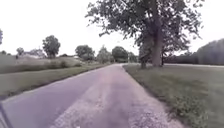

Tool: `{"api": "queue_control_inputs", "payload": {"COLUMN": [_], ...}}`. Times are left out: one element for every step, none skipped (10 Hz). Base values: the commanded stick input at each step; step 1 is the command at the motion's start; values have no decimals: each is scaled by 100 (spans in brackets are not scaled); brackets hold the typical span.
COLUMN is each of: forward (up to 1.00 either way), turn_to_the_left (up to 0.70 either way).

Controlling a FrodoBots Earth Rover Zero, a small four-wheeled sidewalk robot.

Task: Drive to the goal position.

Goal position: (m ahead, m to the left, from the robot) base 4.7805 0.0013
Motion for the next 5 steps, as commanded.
{"api": "queue_control_inputs", "payload": {"forward": [70,70,70,70,70], "turn_to_the_left": [-8,-13,-14,-2,0]}}
